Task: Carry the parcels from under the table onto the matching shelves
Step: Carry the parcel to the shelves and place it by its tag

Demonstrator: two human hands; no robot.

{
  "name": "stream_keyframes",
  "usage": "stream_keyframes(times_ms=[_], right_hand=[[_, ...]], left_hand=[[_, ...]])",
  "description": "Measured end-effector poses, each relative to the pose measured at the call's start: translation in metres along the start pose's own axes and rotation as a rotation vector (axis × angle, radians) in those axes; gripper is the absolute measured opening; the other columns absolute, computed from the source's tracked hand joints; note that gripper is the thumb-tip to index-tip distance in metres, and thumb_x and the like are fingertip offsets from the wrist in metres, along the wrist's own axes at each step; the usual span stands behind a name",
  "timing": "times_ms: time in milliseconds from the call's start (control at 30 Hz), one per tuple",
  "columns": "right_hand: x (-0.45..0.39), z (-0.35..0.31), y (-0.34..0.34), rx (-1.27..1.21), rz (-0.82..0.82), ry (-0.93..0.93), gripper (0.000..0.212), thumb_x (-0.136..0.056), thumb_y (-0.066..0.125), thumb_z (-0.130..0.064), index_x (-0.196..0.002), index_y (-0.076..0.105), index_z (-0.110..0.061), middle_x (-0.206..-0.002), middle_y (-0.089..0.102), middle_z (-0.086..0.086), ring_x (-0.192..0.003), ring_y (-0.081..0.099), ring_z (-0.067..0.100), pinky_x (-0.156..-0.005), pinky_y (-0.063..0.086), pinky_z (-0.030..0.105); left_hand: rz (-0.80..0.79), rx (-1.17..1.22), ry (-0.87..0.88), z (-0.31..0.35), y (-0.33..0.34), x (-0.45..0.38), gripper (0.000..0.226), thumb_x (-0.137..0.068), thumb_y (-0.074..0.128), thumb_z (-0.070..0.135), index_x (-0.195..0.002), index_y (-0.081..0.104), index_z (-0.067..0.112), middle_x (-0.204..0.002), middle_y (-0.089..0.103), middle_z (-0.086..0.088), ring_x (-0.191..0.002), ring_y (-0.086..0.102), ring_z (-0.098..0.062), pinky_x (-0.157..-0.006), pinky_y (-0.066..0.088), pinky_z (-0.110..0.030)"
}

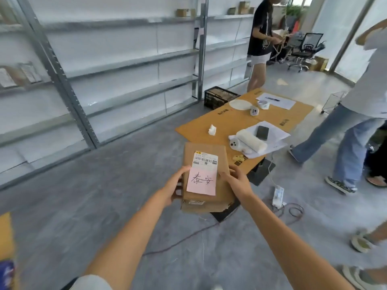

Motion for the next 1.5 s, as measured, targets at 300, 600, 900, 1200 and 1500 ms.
stream_keyframes(times_ms=[300, 600, 900, 1200, 1500], right_hand=[[-0.150, -0.057, 0.095, -0.037, -0.364, 0.077, 0.034, -0.093, 0.053, -0.033, -0.127, 0.046, -0.028, -0.120, 0.055, 0.000, -0.089, 0.054, 0.008, -0.083, 0.046, 0.035], [-0.272, -0.120, 0.189, -0.012, -0.559, 0.080, 0.051, -0.085, 0.059, -0.047, -0.133, 0.043, -0.037, -0.124, 0.056, -0.001, -0.112, 0.055, 0.021, -0.096, 0.048, 0.057], [-0.380, -0.163, 0.307, 0.010, -0.591, 0.083, 0.046, -0.086, 0.056, -0.050, -0.128, 0.043, -0.038, -0.106, 0.059, -0.009, -0.099, 0.058, 0.016, -0.093, 0.052, 0.052], [-0.516, -0.243, 0.427, -0.050, -0.514, 0.131, 0.023, -0.091, 0.050, -0.041, -0.112, 0.051, -0.033, -0.101, 0.055, -0.005, -0.084, 0.054, 0.019, -0.068, 0.050, 0.035], [-0.662, -0.282, 0.461, -0.050, -0.388, 0.224, 0.048, -0.075, 0.054, -0.054, -0.106, 0.058, -0.019, -0.092, 0.059, 0.004, -0.085, 0.052, 0.021, -0.080, 0.045, 0.039]], left_hand=[[0.346, 0.224, 0.106, 0.065, -0.102, -0.108, 0.034, -0.085, 0.050, 0.053, -0.079, 0.062, 0.022, -0.059, 0.056, 0.003, -0.044, 0.050, -0.008, -0.035, 0.034, -0.012], [0.513, 0.367, 0.123, 0.133, -0.196, -0.192, 0.050, -0.081, 0.051, 0.059, -0.105, 0.068, 0.018, -0.100, 0.072, -0.008, -0.084, 0.069, -0.022, -0.073, 0.057, -0.029], [0.578, 0.382, 0.081, 0.182, -0.331, -0.287, 0.089, -0.042, 0.064, 0.082, -0.111, 0.069, 0.026, -0.117, 0.070, -0.009, -0.110, 0.064, -0.031, -0.104, 0.045, -0.049], [0.438, 0.431, 0.106, 0.290, -0.465, -0.393, 0.096, -0.059, 0.066, 0.069, -0.132, 0.052, 0.009, -0.138, 0.044, -0.032, -0.090, 0.061, -0.038, -0.062, 0.050, -0.028], [0.488, 0.374, 0.110, 0.371, -0.547, -0.499, 0.064, -0.075, 0.063, 0.058, -0.129, 0.044, 0.030, -0.134, 0.045, -0.007, -0.120, 0.049, -0.031, -0.077, 0.055, -0.051]])
Point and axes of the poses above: each hand's wrist, its own x-axis away from the middle knuckle, its own y-axis out of the palm, z = x × y, the point moved 3 cm from there along -x, towards the middle knuckle
